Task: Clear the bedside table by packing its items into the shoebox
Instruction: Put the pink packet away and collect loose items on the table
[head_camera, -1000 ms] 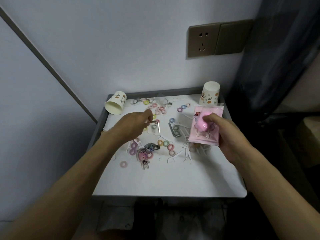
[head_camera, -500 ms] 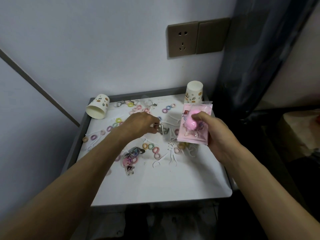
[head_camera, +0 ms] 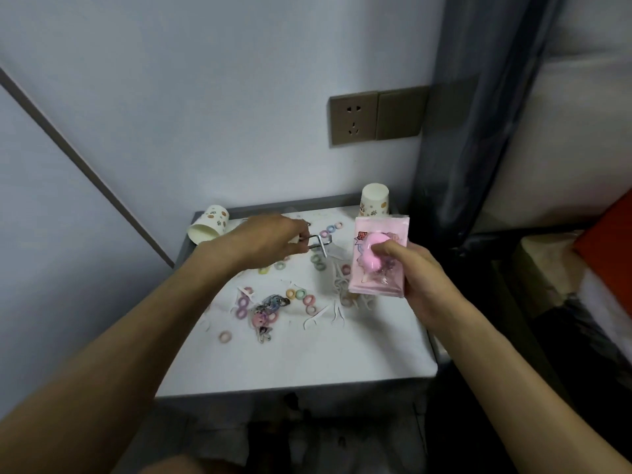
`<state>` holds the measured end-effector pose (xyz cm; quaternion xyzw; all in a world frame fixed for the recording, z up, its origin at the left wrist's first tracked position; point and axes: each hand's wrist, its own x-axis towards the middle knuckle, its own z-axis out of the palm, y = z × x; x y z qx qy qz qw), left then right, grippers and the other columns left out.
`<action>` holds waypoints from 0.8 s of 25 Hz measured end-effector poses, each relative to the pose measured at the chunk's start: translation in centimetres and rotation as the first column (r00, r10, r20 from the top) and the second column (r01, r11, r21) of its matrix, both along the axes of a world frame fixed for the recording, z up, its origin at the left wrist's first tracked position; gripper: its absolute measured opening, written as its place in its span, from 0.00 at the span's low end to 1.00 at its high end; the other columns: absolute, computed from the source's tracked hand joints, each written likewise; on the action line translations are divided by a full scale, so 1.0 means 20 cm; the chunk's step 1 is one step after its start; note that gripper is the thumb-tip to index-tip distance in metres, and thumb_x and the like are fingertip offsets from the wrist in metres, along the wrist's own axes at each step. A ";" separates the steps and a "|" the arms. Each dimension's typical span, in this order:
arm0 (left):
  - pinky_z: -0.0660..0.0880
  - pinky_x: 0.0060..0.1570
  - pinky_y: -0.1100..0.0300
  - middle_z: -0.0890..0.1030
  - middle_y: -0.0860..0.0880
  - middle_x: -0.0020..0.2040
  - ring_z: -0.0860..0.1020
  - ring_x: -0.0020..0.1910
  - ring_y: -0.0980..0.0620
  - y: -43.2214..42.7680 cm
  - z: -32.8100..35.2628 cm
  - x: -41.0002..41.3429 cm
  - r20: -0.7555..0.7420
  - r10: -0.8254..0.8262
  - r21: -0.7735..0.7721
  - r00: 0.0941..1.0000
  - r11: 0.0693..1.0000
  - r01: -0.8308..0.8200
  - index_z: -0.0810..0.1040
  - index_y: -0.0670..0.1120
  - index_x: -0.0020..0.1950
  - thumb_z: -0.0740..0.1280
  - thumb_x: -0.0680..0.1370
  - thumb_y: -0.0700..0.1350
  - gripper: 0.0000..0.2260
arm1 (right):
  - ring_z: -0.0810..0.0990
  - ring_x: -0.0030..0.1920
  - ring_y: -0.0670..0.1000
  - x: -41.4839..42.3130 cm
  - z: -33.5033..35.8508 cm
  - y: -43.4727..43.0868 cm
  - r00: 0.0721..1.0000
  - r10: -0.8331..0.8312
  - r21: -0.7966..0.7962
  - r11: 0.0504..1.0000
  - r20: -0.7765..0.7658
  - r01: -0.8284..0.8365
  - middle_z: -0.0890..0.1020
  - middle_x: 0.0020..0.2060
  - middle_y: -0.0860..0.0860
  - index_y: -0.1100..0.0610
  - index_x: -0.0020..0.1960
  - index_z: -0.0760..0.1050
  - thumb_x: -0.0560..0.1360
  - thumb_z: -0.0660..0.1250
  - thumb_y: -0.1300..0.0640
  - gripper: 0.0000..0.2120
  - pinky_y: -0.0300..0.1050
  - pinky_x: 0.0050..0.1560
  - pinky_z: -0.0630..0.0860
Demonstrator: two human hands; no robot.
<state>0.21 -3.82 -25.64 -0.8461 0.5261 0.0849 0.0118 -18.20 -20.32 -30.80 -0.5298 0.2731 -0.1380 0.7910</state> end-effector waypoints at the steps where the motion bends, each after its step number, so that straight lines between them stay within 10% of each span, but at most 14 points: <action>1: 0.71 0.43 0.53 0.80 0.51 0.43 0.74 0.41 0.49 -0.01 0.08 -0.06 -0.038 0.006 -0.037 0.999 0.999 -0.007 0.71 0.55 0.46 0.63 0.81 0.53 0.05 | 0.84 0.46 0.59 -0.05 0.05 0.01 1.000 -0.005 -0.027 1.000 0.016 0.006 0.85 0.47 0.61 0.63 0.54 0.80 0.71 0.69 0.62 0.13 0.60 0.53 0.78; 9: 0.69 0.35 0.64 0.78 0.54 0.41 0.74 0.36 0.57 -0.45 0.49 -0.76 -0.273 -0.138 -0.307 0.952 0.950 0.050 0.78 0.49 0.46 0.67 0.80 0.49 0.05 | 0.84 0.48 0.58 -0.81 0.71 -0.38 0.996 -0.063 -0.354 0.932 0.059 0.080 0.84 0.49 0.61 0.63 0.56 0.79 0.68 0.70 0.63 0.16 0.55 0.53 0.79; 15: 0.66 0.43 0.58 0.80 0.48 0.47 0.77 0.49 0.49 -1.06 0.55 -1.33 -0.249 -0.293 -0.339 0.923 0.919 0.201 0.78 0.50 0.45 0.68 0.78 0.48 0.03 | 0.83 0.44 0.57 -1.59 0.76 -0.96 0.970 -0.127 -0.446 0.895 -0.206 0.022 0.84 0.48 0.60 0.62 0.56 0.79 0.73 0.67 0.65 0.13 0.49 0.46 0.81; 20: 0.70 0.49 0.54 0.82 0.42 0.55 0.78 0.57 0.41 -1.52 0.42 -1.62 -0.165 -0.310 -0.353 0.936 0.905 0.237 0.79 0.48 0.51 0.66 0.80 0.51 0.07 | 0.82 0.49 0.53 -1.92 0.67 -1.42 0.629 0.031 -0.465 0.645 -0.777 -0.607 0.82 0.51 0.51 0.50 0.60 0.74 0.71 0.71 0.62 0.20 0.44 0.45 0.78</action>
